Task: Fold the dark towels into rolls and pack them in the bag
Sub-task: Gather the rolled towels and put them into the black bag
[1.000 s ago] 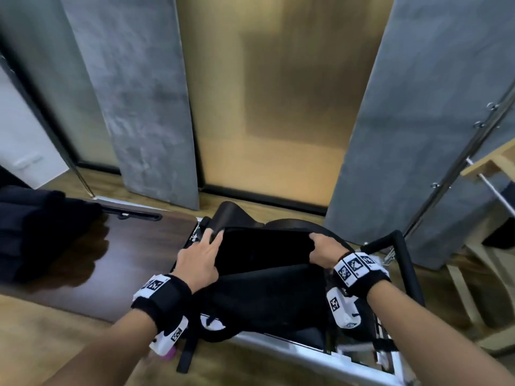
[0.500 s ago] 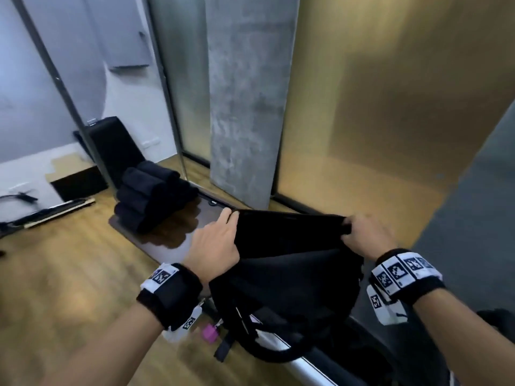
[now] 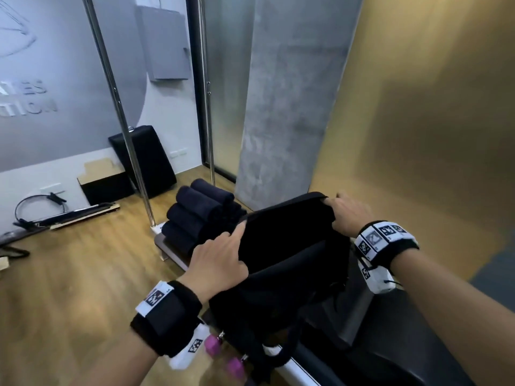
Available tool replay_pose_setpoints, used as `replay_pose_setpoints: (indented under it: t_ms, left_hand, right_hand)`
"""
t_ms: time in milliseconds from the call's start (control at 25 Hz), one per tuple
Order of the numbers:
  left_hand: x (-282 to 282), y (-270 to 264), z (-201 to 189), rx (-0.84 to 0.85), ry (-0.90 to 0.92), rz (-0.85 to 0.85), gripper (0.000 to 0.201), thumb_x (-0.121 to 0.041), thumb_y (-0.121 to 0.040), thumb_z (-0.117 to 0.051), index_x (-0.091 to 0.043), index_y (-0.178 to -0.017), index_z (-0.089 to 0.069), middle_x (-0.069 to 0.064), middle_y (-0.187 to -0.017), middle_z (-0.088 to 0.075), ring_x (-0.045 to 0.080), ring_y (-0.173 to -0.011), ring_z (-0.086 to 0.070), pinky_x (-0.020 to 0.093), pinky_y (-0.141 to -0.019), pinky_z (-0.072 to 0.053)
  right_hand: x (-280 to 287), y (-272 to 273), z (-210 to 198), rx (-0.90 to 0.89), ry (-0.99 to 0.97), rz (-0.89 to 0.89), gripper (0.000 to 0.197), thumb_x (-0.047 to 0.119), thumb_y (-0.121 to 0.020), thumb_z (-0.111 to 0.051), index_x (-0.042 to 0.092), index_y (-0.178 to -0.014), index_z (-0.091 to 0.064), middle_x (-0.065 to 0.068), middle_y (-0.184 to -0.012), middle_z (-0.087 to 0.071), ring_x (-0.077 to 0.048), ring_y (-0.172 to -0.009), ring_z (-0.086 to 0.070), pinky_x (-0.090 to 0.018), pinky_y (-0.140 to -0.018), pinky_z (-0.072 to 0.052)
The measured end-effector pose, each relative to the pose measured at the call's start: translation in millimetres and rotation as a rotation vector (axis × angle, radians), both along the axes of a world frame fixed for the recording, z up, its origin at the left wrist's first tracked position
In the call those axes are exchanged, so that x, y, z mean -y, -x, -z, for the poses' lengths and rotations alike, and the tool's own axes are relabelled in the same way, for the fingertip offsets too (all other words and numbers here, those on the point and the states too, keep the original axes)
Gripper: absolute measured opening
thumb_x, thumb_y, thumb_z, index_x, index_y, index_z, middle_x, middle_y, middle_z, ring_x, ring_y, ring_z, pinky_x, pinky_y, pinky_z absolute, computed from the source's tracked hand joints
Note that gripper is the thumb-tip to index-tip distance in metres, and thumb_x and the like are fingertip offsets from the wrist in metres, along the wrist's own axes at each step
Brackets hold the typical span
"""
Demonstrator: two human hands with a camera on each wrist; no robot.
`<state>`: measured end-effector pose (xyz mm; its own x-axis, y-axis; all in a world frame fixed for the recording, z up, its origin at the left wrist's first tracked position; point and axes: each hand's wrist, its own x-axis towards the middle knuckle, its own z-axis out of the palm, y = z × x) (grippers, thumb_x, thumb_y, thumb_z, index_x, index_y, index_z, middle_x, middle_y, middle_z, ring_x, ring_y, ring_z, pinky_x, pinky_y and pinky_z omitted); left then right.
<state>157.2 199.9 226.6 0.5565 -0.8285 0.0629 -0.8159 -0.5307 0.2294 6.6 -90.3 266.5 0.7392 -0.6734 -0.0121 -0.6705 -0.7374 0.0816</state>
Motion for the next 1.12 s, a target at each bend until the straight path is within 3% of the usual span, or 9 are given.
replay_pose_setpoints:
  t_ms: [200, 360, 480, 600, 720, 840, 920, 1040, 1120]
  left_hand:
    - [9, -76, 17, -0.105, -0.013, 0.134, 0.102, -0.041, -0.08, -0.05, -0.031, -0.165, 0.004, -0.005, -0.1, -0.063, 0.028, -0.088, -0.064, 0.037, -0.068, -0.039]
    - [33, -103, 30, -0.246, -0.03, 0.215, 0.097, -0.045, -0.092, -0.052, -0.018, -0.167, 0.003, 0.008, -0.121, -0.067, 0.034, -0.108, -0.067, 0.039, -0.081, -0.047]
    - [53, -117, 43, -0.328, -0.092, 0.255, 0.091, -0.043, -0.099, -0.049, -0.014, -0.167, 0.004, 0.012, -0.132, -0.065, 0.036, -0.118, -0.064, 0.045, -0.098, -0.051]
    - [68, -125, 54, -0.279, -0.178, 0.274, 0.079, -0.049, -0.104, -0.042, -0.014, -0.168, -0.009, 0.013, -0.14, -0.061, 0.038, -0.126, -0.059, 0.046, -0.103, -0.048]
    - [87, -140, 53, -0.069, -0.177, 0.251, 0.063, -0.063, -0.104, -0.033, -0.03, -0.158, -0.04, 0.007, -0.139, -0.059, 0.034, -0.126, -0.057, 0.045, -0.096, -0.047]
    - [118, -149, 44, 0.043, -0.135, 0.291, 0.055, -0.065, -0.102, -0.035, -0.03, -0.131, -0.065, 0.003, -0.137, -0.042, 0.026, -0.128, -0.046, 0.043, -0.086, -0.048]
    - [140, -153, 39, 0.028, -0.181, 0.35, 0.049, -0.058, -0.104, -0.042, -0.021, -0.126, -0.066, 0.002, -0.147, -0.036, 0.025, -0.131, -0.043, 0.044, -0.087, -0.05]
    - [163, -160, 36, 0.002, -0.224, 0.374, 0.028, -0.028, -0.101, -0.055, -0.011, -0.123, -0.057, -0.002, -0.154, -0.03, 0.026, -0.129, -0.043, 0.039, -0.082, -0.049]
    - [166, -172, 40, 0.024, -0.22, 0.36, 0.034, -0.014, -0.096, -0.059, -0.009, -0.128, -0.051, -0.004, -0.156, -0.023, 0.026, -0.126, -0.043, 0.036, -0.075, -0.047]
  right_hand:
    - [1, -94, -1, -0.067, 0.055, 0.036, 0.051, 0.011, -0.095, -0.054, 0.032, -0.141, -0.053, -0.008, -0.118, -0.047, -0.035, -0.102, -0.066, -0.04, -0.071, -0.048]
    - [6, -143, 6, -0.012, -0.062, 0.108, 0.049, 0.006, -0.091, -0.055, 0.022, -0.138, -0.057, -0.014, -0.132, -0.044, -0.04, -0.112, -0.063, -0.045, -0.092, -0.056]
    - [0, -154, 49, 0.029, -0.291, 0.249, 0.075, 0.005, -0.09, -0.057, 0.025, -0.159, -0.035, -0.026, -0.162, -0.021, -0.045, -0.145, -0.041, -0.046, -0.115, -0.043]
    - [-11, -145, 91, -0.012, -0.43, 0.391, 0.088, 0.015, -0.088, -0.068, 0.034, -0.163, -0.025, -0.026, -0.169, 0.003, -0.05, -0.148, -0.033, -0.046, -0.121, -0.037]
    - [-18, -133, 113, -0.035, -0.513, 0.456, 0.081, 0.034, -0.083, -0.077, 0.033, -0.155, -0.041, -0.023, -0.158, -0.036, -0.041, -0.138, -0.051, -0.047, -0.113, -0.046]
    - [-18, -129, 114, 0.083, -0.567, 0.52, 0.064, 0.022, -0.086, -0.065, 0.026, -0.149, -0.052, -0.013, -0.136, -0.062, -0.035, -0.111, -0.07, -0.047, -0.092, -0.061]
    - [-12, -129, 107, 0.215, -0.563, 0.536, 0.069, 0.009, -0.084, -0.053, 0.026, -0.151, -0.05, -0.013, -0.128, -0.067, -0.033, -0.093, -0.074, -0.044, -0.08, -0.065]
    - [4, -125, 91, 0.337, -0.509, 0.531, 0.07, 0.009, -0.078, -0.05, 0.023, -0.146, -0.049, -0.01, -0.114, -0.07, -0.032, -0.088, -0.073, -0.038, -0.076, -0.063]
    - [12, -125, 86, 0.409, -0.562, 0.503, 0.071, 0.009, -0.078, -0.055, 0.027, -0.147, -0.044, -0.003, -0.115, -0.064, -0.027, -0.084, -0.072, -0.031, -0.054, -0.06]
